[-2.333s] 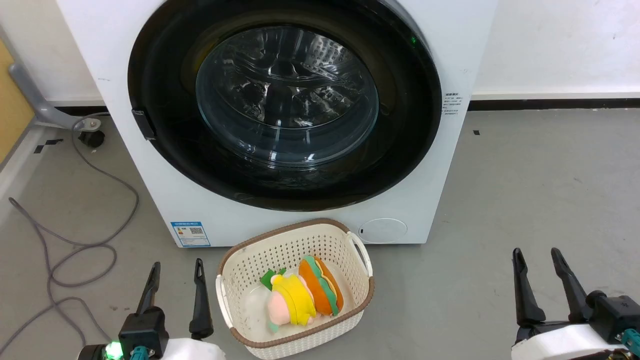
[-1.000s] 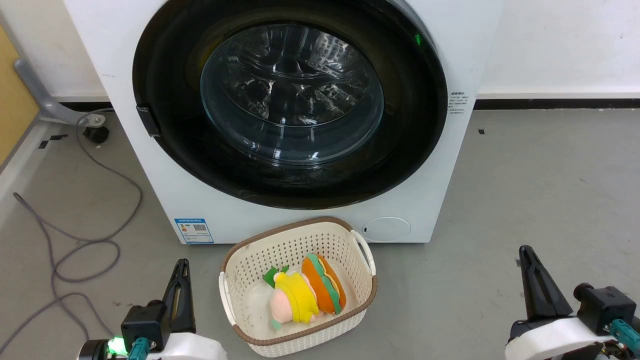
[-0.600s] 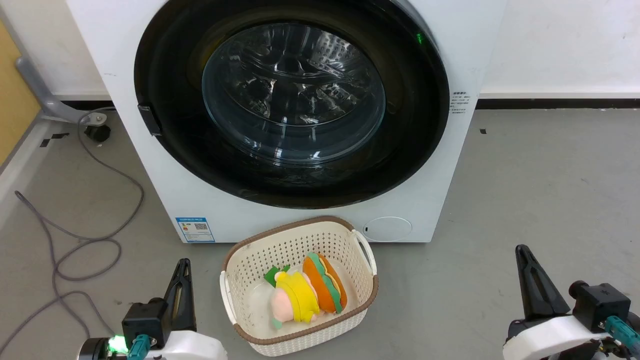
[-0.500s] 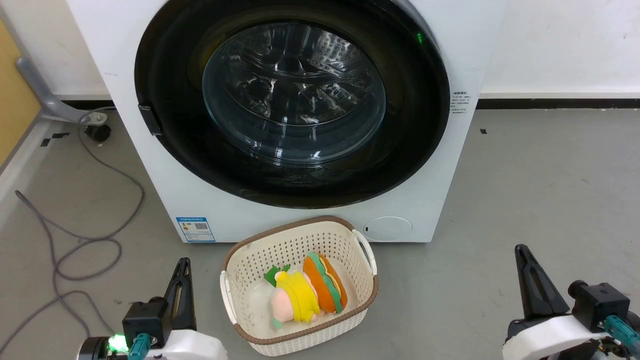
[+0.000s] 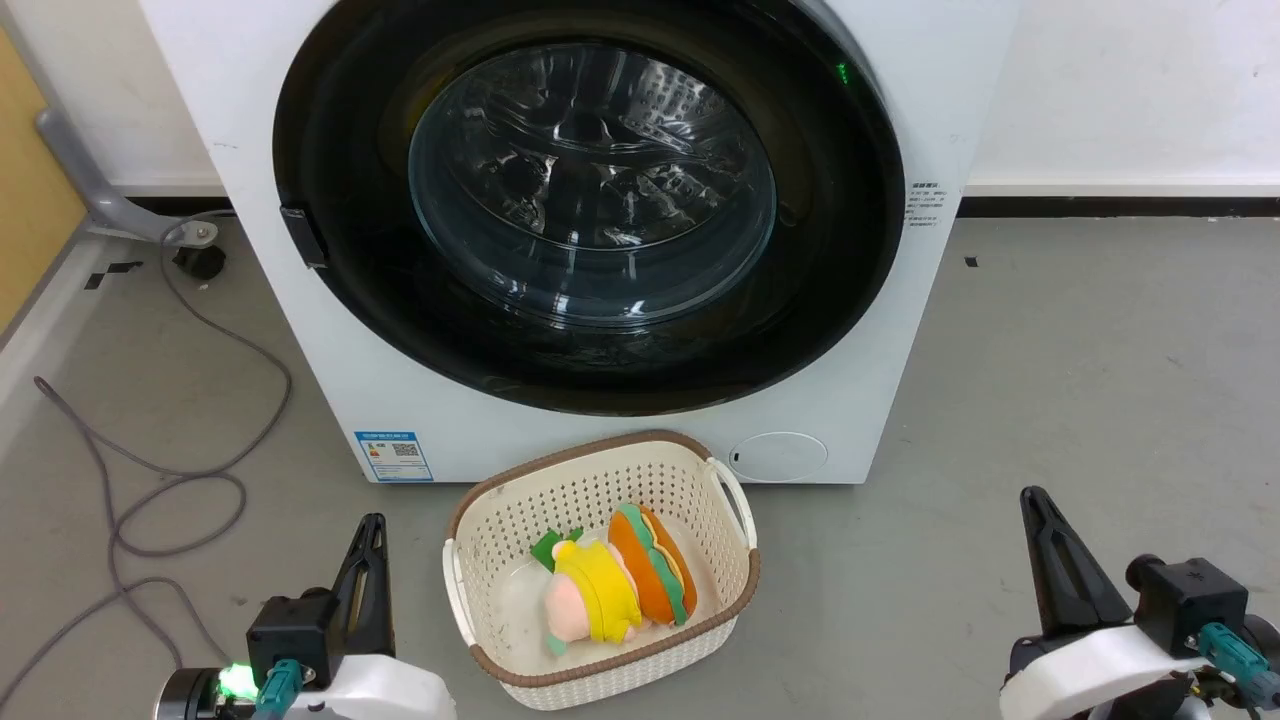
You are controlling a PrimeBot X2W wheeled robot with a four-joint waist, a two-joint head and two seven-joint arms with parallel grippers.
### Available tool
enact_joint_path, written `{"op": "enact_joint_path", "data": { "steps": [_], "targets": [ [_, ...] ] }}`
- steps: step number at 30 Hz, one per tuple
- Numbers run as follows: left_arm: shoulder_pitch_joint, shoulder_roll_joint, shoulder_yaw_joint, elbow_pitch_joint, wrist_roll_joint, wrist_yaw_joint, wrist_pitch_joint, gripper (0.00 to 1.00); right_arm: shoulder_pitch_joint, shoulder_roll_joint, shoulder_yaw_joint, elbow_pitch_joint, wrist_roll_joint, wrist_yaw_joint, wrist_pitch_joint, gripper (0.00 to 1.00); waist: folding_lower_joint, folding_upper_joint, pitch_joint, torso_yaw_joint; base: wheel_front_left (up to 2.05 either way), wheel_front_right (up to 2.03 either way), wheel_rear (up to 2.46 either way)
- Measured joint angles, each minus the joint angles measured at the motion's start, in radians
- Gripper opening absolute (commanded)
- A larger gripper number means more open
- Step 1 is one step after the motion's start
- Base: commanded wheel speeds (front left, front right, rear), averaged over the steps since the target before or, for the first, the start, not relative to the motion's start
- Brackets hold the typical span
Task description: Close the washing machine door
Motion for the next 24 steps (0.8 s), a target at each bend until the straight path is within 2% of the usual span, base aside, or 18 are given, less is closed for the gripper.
{"op": "enact_joint_path", "data": {
  "steps": [24],
  "targets": [
    [-0.01,0.0,0.003,-0.019,0.011,-0.02,0.047,0.0,0.0,0.0,0.017,-0.031,-0.028,0.0,0.048,0.0,0.0,0.0,0.004,0.008,0.0,0.0,0.0]
  ]
}}
